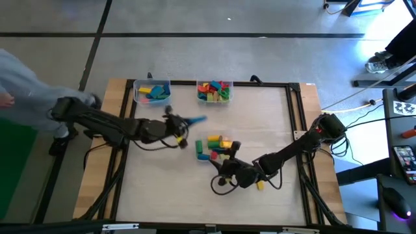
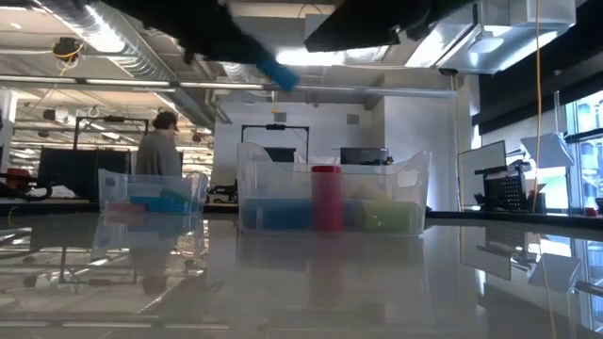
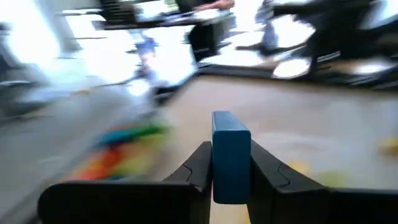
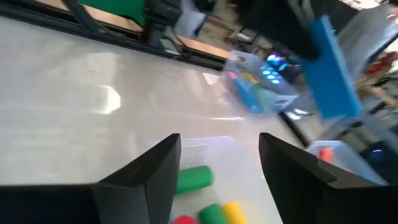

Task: Sort blocks by size
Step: Put the light blue rectangular block into the top left transparent bin, then put the yellow rectangular block into the top left transparent bin

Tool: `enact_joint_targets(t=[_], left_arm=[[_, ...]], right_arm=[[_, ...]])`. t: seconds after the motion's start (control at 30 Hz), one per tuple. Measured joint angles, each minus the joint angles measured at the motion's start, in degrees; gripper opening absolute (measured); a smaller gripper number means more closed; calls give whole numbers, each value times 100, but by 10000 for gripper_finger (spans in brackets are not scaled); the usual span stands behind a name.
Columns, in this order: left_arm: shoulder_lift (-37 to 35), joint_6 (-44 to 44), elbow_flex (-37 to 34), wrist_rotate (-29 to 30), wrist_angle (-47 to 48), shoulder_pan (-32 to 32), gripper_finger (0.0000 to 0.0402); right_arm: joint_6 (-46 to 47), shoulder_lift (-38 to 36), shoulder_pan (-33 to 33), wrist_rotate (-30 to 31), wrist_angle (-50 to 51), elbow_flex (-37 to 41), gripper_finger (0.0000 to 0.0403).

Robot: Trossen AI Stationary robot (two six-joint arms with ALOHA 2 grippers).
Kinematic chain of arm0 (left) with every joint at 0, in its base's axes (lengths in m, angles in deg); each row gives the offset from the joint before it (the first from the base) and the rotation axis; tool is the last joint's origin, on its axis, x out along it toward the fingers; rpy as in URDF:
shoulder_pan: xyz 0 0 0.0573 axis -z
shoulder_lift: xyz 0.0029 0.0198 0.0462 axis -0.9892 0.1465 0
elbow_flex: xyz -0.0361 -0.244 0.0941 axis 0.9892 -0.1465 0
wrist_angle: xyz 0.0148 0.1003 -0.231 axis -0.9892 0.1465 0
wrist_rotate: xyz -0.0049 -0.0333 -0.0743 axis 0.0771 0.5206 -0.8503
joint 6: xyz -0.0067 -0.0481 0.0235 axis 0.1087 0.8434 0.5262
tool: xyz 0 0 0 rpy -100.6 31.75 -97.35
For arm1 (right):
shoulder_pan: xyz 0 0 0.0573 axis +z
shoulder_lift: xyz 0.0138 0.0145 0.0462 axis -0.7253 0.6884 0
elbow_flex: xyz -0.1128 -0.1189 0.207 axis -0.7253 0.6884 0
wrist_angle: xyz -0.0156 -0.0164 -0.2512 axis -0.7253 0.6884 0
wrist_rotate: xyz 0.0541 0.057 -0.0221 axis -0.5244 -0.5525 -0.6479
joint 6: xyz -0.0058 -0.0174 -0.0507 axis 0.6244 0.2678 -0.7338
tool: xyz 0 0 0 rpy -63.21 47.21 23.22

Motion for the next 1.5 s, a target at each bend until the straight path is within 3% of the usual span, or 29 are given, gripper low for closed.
enact_joint_targets(t=[0.17, 0.37, 0.63, 0.9, 1.27, 1.5], left_arm=[[-1037, -408, -4, 1502, 1398, -412, 58], [-1557, -489, -2, 1735, 2338, -1668, 55], [-1264, -34, -4, 785, 3330, -3569, 57], [-861, 384, -4, 315, 3752, -4506, 74], [-833, 229, 4, -221, 3855, -4753, 138], [-1471, 490, 70, -1663, 3777, -4039, 160]], right_arm=[[477, 0, -60, -602, 13, 0, 219], [834, 0, -182, -1152, 21, 0, 219], [908, 0, -222, -1266, 41, 4, 220], [913, 0, -220, -1269, 140, 7, 220], [903, 2, -218, -1268, 234, 7, 220], [1147, -505, 111, -1103, 1089, 4, 220]])
